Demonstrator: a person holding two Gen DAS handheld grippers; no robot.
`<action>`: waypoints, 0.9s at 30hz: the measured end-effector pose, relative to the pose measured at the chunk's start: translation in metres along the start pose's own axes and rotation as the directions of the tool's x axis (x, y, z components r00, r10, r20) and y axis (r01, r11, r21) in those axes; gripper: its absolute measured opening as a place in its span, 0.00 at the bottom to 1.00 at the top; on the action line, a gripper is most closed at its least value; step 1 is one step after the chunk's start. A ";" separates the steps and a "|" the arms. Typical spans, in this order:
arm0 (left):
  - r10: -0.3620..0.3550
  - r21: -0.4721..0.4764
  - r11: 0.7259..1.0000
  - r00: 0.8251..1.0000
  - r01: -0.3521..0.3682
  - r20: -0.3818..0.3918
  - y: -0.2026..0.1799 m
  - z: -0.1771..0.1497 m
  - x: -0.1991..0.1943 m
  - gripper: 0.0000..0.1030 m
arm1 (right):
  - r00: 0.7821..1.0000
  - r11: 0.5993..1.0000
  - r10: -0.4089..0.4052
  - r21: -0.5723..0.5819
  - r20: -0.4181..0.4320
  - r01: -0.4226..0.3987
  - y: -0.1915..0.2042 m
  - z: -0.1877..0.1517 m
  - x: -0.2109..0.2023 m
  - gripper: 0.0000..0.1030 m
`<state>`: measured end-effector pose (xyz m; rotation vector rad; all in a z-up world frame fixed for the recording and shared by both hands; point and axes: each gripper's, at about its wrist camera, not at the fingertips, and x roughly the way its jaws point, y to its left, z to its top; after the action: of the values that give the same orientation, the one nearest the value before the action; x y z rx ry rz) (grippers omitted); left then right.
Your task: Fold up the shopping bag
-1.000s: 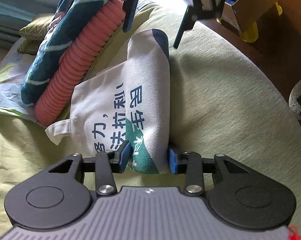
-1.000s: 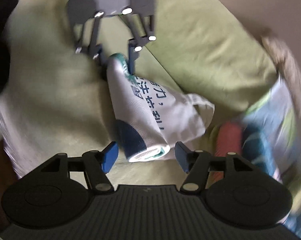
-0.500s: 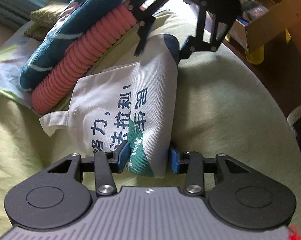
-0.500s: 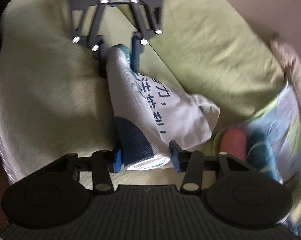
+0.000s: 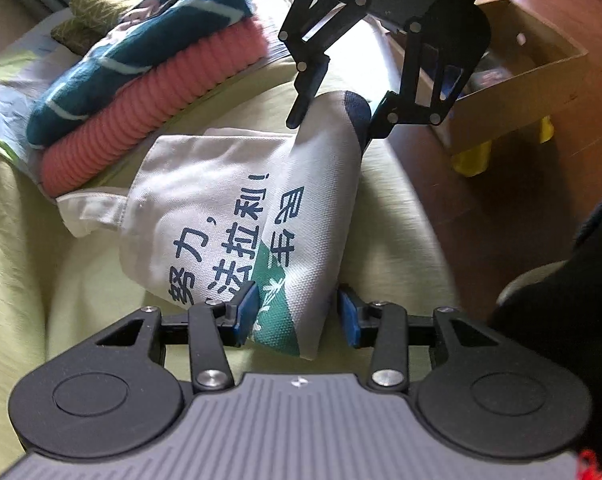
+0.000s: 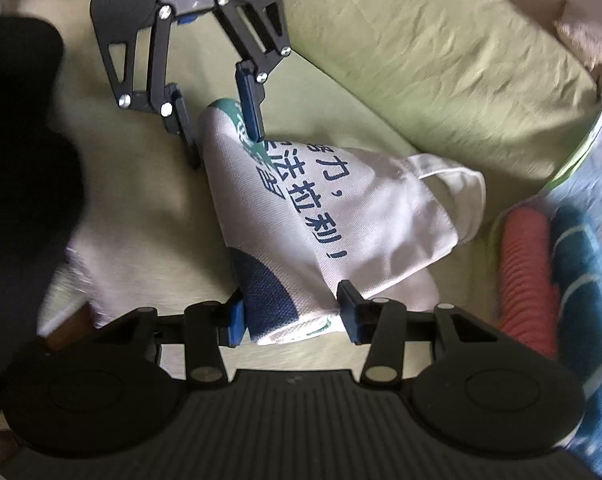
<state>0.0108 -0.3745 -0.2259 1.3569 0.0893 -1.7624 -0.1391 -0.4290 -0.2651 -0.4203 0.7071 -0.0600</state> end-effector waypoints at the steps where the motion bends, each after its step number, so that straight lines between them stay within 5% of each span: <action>1: -0.009 -0.010 1.000 1.000 0.009 0.002 0.000 -0.001 -0.002 0.46 | 1.000 0.999 0.018 0.032 0.000 -0.018 -0.003 0.001 -0.002 0.42; 6: -0.091 -0.096 0.991 0.996 0.090 -0.012 0.025 0.002 0.001 0.47 | 0.990 0.962 0.139 0.238 -0.004 -0.134 -0.039 0.005 0.003 0.42; 16: -0.248 -0.195 0.952 0.968 0.237 -0.032 0.065 0.006 0.016 0.47 | 0.943 0.793 0.329 0.526 0.053 -0.306 -0.094 -0.006 0.021 0.42; 27: -0.260 -0.181 0.952 0.964 0.248 -0.047 0.066 0.006 0.028 0.47 | 0.940 0.799 0.336 0.513 0.052 -0.314 -0.094 -0.004 0.019 0.42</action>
<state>0.0498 -0.4346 -0.2175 1.3244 0.4656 -1.8689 -0.1189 -0.5200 -0.2425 0.2265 0.7641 0.0693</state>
